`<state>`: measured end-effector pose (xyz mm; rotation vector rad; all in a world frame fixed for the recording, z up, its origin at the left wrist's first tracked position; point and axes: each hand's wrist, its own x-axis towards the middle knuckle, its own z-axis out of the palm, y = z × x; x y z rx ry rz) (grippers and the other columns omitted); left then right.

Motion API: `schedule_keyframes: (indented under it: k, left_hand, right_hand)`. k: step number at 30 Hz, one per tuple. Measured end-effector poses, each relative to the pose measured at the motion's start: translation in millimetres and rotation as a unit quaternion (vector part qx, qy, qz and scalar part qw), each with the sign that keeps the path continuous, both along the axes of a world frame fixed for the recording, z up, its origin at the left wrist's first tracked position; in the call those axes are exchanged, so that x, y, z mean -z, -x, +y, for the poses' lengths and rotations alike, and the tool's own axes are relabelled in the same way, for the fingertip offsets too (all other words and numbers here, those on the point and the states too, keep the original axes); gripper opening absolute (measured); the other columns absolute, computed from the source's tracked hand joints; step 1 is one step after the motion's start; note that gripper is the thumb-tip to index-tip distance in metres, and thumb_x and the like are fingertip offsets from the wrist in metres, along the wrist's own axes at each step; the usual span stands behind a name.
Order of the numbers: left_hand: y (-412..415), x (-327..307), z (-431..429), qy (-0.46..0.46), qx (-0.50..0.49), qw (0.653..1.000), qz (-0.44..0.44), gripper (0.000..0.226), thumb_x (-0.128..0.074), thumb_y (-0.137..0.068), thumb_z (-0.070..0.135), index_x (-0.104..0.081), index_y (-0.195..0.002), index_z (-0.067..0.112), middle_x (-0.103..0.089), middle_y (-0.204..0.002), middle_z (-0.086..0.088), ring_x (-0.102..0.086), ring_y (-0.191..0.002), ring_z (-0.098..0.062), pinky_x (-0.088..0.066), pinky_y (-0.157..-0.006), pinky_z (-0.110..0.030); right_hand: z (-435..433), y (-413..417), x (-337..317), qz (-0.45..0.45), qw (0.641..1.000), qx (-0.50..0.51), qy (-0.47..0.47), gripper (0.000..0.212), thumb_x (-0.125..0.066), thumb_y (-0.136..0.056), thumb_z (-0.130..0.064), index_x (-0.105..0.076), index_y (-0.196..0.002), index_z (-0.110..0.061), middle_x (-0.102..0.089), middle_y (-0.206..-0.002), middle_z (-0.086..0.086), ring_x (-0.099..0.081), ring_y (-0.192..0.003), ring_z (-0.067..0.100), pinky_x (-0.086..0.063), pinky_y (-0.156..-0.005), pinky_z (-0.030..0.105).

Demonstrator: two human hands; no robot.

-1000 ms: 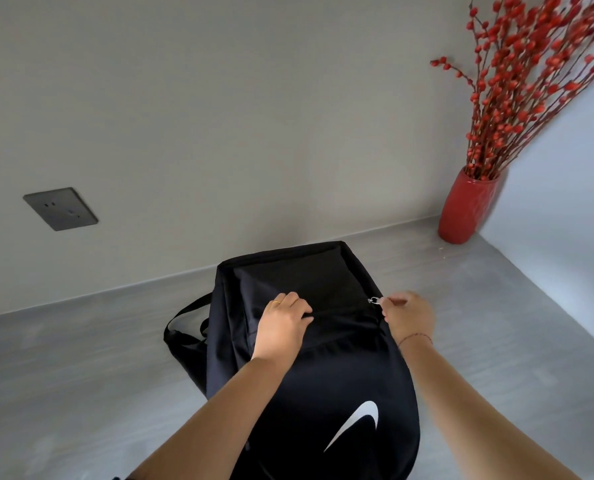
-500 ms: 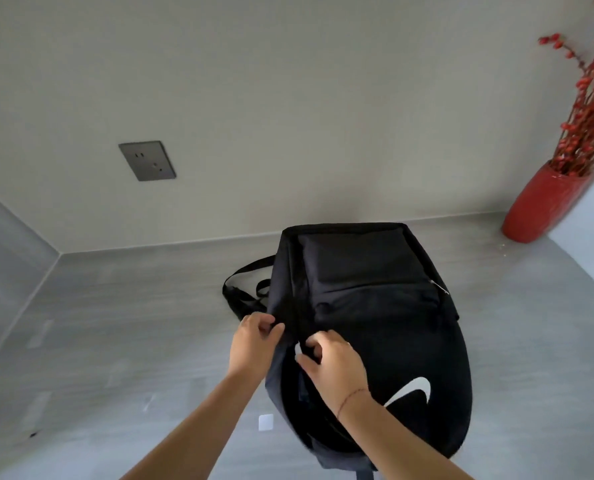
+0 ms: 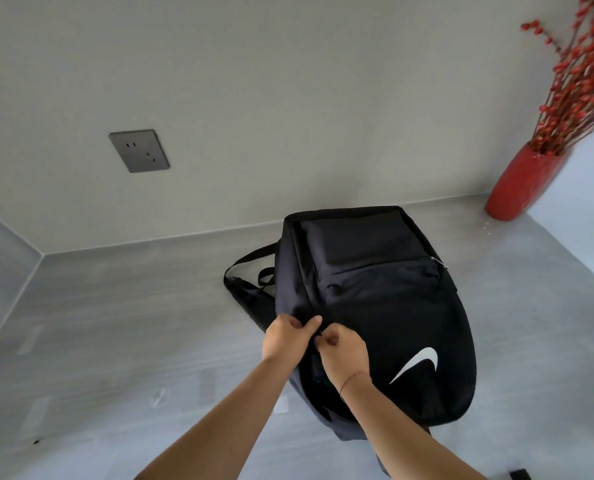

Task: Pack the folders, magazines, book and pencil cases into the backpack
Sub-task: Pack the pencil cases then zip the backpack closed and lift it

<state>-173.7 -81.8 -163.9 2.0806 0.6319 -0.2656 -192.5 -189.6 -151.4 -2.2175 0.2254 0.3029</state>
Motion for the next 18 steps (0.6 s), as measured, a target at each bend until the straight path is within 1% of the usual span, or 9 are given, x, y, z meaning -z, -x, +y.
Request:
schedule_keyframes:
  k: [2,4,7,9,12,14,15,16,18]
  left_hand:
    - [-2,-7,-3,-0.01,0.006,1.0,-0.005,0.047,-0.07,-0.07,0.053,-0.041,-0.053,0.019,-0.045,-0.051,0.006,-0.051,-0.054,-0.018,-0.034,-0.048,-0.025]
    - [-4,-13,-6,-0.026,0.01,0.999,-0.024,0.044,-0.07,-0.072,0.042,-0.041,-0.048,0.019,-0.047,-0.047,0.005,-0.049,-0.05,-0.014,-0.033,-0.045,-0.024]
    - [-7,-18,-8,-0.059,0.029,0.996,-0.058,0.038,-0.065,-0.077,0.028,-0.041,-0.05,0.015,-0.048,-0.051,0.002,-0.048,-0.052,-0.016,-0.033,-0.045,-0.025]
    - [-9,-21,-7,-0.067,0.034,0.995,-0.067,0.038,-0.064,-0.079,0.025,-0.041,-0.052,0.012,-0.052,-0.055,-0.003,-0.051,-0.056,-0.02,-0.036,-0.049,-0.026]
    - [-7,-25,-4,-0.084,0.028,0.993,-0.077,0.034,-0.066,-0.082,0.028,-0.044,-0.061,0.012,-0.054,-0.064,-0.004,-0.055,-0.068,-0.024,-0.04,-0.056,-0.03]
    - [1,-30,-6,-0.12,0.04,0.985,-0.119,0.022,-0.068,-0.083,0.028,-0.053,-0.085,0.012,-0.058,-0.086,-0.003,-0.057,-0.087,-0.024,-0.048,-0.074,-0.033]
    - [8,-33,-9,-0.177,0.075,0.968,-0.162,0.027,-0.068,-0.083,0.028,-0.054,-0.101,0.014,-0.056,-0.102,-0.002,-0.054,-0.1,-0.023,-0.046,-0.086,-0.034]
    - [16,-34,-13,-0.237,0.145,0.937,-0.211,0.035,-0.065,-0.085,0.031,-0.053,-0.114,0.017,-0.053,-0.114,0.001,-0.049,-0.11,-0.02,-0.04,-0.097,-0.034]
    - [32,-39,-21,-0.286,0.355,0.847,-0.274,0.037,-0.053,-0.091,0.039,-0.052,-0.125,0.025,-0.049,-0.127,0.008,-0.038,-0.126,-0.014,-0.023,-0.108,-0.031]
  right_hand:
    - [-2,7,-5,0.003,0.999,0.001,-0.034,0.026,-0.056,-0.086,-0.023,-0.052,-0.061,-0.02,-0.054,-0.062,-0.006,-0.052,-0.061,0.011,-0.04,-0.056,0.022]
    - [-5,19,-10,0.008,0.999,0.001,-0.048,0.028,-0.056,-0.086,-0.023,-0.049,-0.059,-0.02,-0.051,-0.057,-0.005,-0.048,-0.057,0.01,-0.036,-0.052,0.021]
    - [-18,44,-14,0.006,0.998,0.017,-0.055,0.029,-0.056,-0.084,-0.023,-0.046,-0.058,-0.02,-0.05,-0.055,-0.005,-0.047,-0.055,0.009,-0.036,-0.051,0.02]
    - [-34,60,-14,0.0,0.999,0.025,-0.035,0.031,-0.056,-0.083,-0.021,-0.042,-0.055,-0.02,-0.047,-0.052,-0.004,-0.045,-0.055,0.01,-0.035,-0.053,0.023]
    - [-61,82,-10,-0.006,0.998,0.053,-0.018,0.031,-0.056,-0.078,-0.017,-0.038,-0.053,-0.019,-0.044,-0.05,-0.002,-0.042,-0.054,0.013,-0.036,-0.055,0.027]
    - [-74,91,-7,-0.009,0.999,0.05,-0.013,0.031,-0.057,-0.077,-0.018,-0.039,-0.052,-0.021,-0.046,-0.05,-0.004,-0.042,-0.053,0.011,-0.037,-0.055,0.026]
    - [-77,94,-6,-0.01,0.999,0.044,-0.01,0.03,-0.057,-0.077,-0.02,-0.04,-0.053,-0.022,-0.046,-0.05,-0.005,-0.041,-0.052,0.01,-0.036,-0.055,0.024]
    - [-80,97,-5,-0.012,0.999,0.041,-0.008,0.029,-0.057,-0.077,-0.021,-0.04,-0.053,-0.022,-0.046,-0.049,-0.006,-0.04,-0.051,0.008,-0.035,-0.054,0.023]
    - [-80,98,-3,-0.022,0.999,0.037,-0.015,0.027,-0.056,-0.077,-0.023,-0.041,-0.054,-0.02,-0.046,-0.049,-0.006,-0.039,-0.051,0.008,-0.033,-0.052,0.023]
